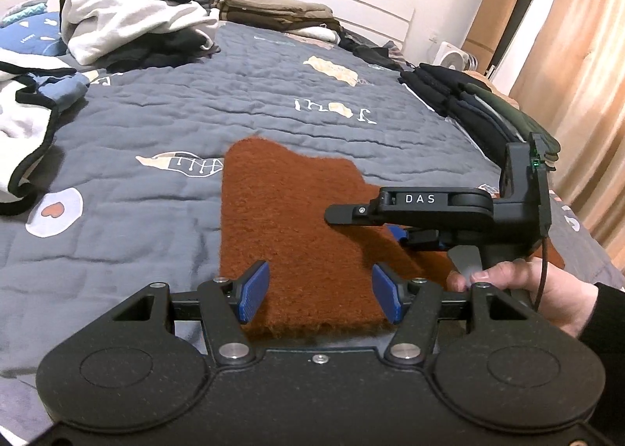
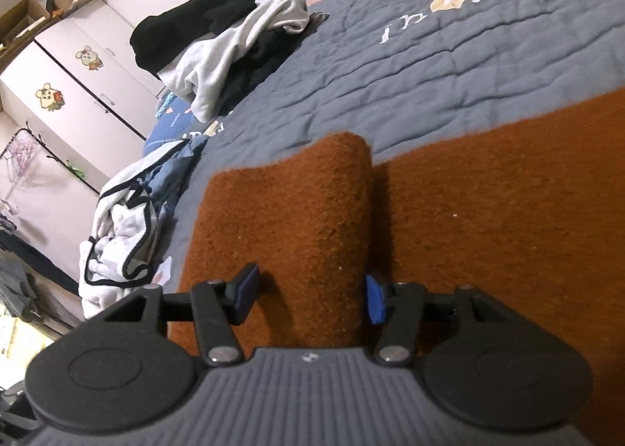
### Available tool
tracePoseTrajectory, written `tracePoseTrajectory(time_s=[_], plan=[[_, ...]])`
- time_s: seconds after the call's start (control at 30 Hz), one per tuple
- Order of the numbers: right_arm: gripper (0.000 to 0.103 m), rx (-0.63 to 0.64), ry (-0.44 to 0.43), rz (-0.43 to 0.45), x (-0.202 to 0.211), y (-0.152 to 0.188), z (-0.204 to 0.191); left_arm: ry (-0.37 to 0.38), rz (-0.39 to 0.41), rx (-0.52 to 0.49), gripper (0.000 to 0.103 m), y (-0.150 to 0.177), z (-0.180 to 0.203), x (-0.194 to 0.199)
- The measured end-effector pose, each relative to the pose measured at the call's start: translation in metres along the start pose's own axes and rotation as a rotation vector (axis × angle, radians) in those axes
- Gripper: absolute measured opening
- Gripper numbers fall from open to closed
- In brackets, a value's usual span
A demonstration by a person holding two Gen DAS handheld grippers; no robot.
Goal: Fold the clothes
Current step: 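Grasp the folded garment edge with the right tool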
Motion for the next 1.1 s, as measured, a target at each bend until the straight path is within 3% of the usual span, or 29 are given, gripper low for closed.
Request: tracePoseTrajectory(time_s=[0.1,0.13,0.2,0.57,1.1], plan=[[0.033,0.01,-0.002,0.012,0.004,0.0,-0.003,-0.006,0.003,0.005,0.058,-0.001,-0.001,0.0],[0.02,0.005,-0.011,0.015,0.006,0.0,-0.005,-0.008,0.003,0.006,0.058,-0.001,-0.002,0.0],[0.013,-0.006,-0.039,0.033,0.011,-0.003,-0.009,-0.011,0.003,0.01,0.058,-0.002,-0.003,-0.001],[0.012,-0.09,-0.116,0.114,0.051,-0.028,-0.012,-0.013,-0.004,-0.013,0.058,-0.002,0.001,-0.003],[0.011,-0.196,-0.01,0.207,0.109,-0.057,0.044,0.015,-0.027,-0.087,0.058,-0.005,0.032,-0.021]])
Point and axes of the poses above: each gripper's, at about its wrist camera, not at the fingertips, and x roughly against the way its jaws point, z to its right, y to its underside, the point moved 5 cm from there along -x, roughly the way its jaws point, and after that the axes turned 8 degrees about -x, right-handed, at the moved point
